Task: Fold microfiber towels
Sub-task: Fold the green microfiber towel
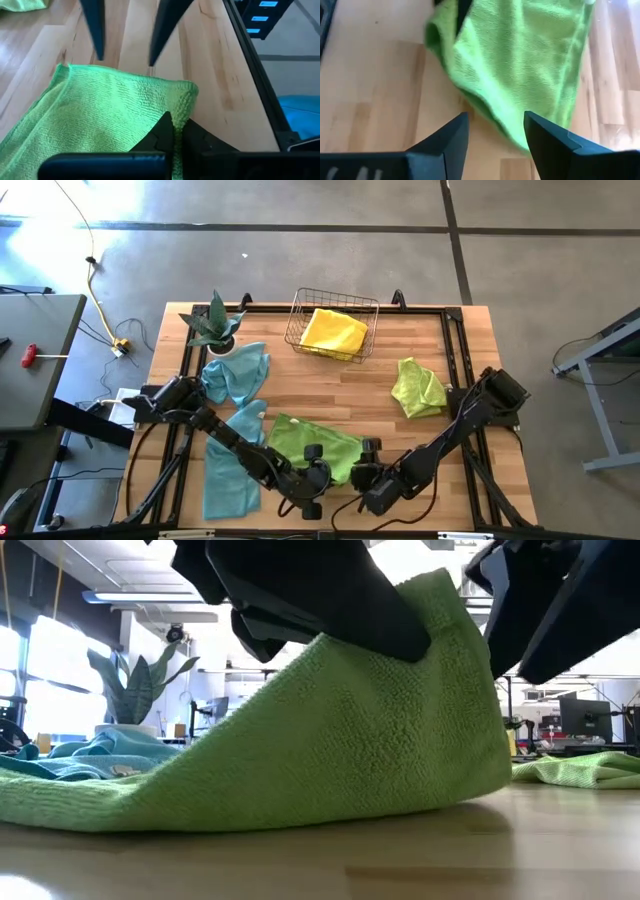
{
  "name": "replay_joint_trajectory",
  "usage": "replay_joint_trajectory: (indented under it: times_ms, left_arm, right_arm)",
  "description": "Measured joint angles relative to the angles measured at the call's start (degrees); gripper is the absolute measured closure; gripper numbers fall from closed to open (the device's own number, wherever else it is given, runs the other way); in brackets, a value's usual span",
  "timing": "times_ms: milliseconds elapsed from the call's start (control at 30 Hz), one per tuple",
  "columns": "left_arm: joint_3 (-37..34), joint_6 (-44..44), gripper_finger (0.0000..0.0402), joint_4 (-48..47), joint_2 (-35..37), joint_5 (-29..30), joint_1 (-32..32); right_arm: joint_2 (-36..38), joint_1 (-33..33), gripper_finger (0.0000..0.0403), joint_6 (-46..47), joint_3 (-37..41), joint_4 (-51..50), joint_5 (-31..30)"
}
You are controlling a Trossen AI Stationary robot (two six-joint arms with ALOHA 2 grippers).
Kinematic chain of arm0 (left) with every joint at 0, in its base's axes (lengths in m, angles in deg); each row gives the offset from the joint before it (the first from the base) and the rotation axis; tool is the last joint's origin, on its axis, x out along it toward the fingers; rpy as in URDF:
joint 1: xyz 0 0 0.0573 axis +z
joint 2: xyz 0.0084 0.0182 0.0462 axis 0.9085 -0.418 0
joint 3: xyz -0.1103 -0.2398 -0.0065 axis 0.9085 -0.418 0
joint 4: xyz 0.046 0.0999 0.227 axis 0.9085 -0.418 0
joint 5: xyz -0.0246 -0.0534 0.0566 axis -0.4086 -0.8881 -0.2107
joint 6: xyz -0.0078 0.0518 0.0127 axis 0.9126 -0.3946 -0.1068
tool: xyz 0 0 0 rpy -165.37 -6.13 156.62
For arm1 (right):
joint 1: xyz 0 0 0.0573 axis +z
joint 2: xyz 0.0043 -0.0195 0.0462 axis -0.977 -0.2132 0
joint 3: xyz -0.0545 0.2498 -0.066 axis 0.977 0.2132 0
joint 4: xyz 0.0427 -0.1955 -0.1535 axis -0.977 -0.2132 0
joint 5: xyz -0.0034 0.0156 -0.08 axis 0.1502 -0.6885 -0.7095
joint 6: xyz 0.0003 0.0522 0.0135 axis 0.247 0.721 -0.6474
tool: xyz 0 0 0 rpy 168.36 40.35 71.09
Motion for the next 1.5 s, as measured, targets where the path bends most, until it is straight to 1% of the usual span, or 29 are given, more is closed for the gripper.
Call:
replay_joint_trajectory:
  times_ms: [67, 233, 467, 633, 833, 900, 1033, 1100, 1167, 1267, 1333, 1467, 1500]
  left_arm:
    - [0.0, 0.5, 0.04, 0.1, 0.0, 0.5, -0.2]
    - [0.0, 0.7, 0.04, 0.2, 0.0, 2.1, -0.5]
    - [0.0, 1.0, 0.04, 0.2, 0.0, 2.1, -0.4]
    - [0.0, 2.0, 0.04, 0.3, 0.0, 2.1, -0.5]
    - [0.0, 2.2, 0.0401, 1.8, 0.1, 0.1, -1.6]
    - [0.0, 2.2, 0.0401, 2.0, 0.1, -0.1, -2.1]
    - [0.0, 2.2, 0.0401, 2.0, 0.1, -0.1, -3.1]
    - [0.0, 2.2, 0.0401, 2.0, 0.1, -0.1, -3.2]
    - [0.0, 2.2, 0.0401, 2.0, 0.1, 0.0, -3.4]
    - [0.0, 2.4, 0.0401, 1.9, 0.1, 0.0, -3.4]
    - [0.0, 2.8, 0.0401, 1.9, 0.1, 0.0, -3.4]
    - [0.0, 2.8, 0.0401, 1.9, 0.2, 0.3, -3.2]
    - [0.0, 2.8, 0.0401, 1.9, 0.2, 0.4, -3.1]
  right_arm:
    - [0.0, 0.0, 0.0219, 0.1, 1.5, 2.4, -0.5]
    - [0.0, 0.0, 0.0219, 0.0, 6.4, 12.9, 0.4]
    - [0.0, 0.0, 0.0219, 0.0, 11.7, 24.2, 0.5]
    - [0.0, -0.3, 0.0219, 0.1, 17.1, 31.7, -0.2]
    - [0.0, -0.8, 0.0219, -0.5, 22.9, 35.5, -4.5]
    - [0.0, -0.8, 0.0219, -1.4, 24.4, 35.3, -5.5]
    - [0.0, -0.8, 0.0219, -1.7, 26.2, 37.2, -6.9]
    - [0.1, -0.9, 0.0223, -3.3, 26.6, 38.6, -6.9]
    - [0.0, -0.9, 0.0235, -6.0, 26.7, 39.8, -6.9]
    - [0.0, -0.8, 0.027, -9.9, 26.7, 41.9, -6.9]
    - [0.0, -0.5, 0.0302, -10.5, 26.6, 42.0, -6.8]
    - [0.0, 0.1, 0.0381, -10.6, 26.6, 41.3, -4.4]
    - [0.0, 0.2, 0.0392, -10.6, 26.6, 40.8, -3.8]
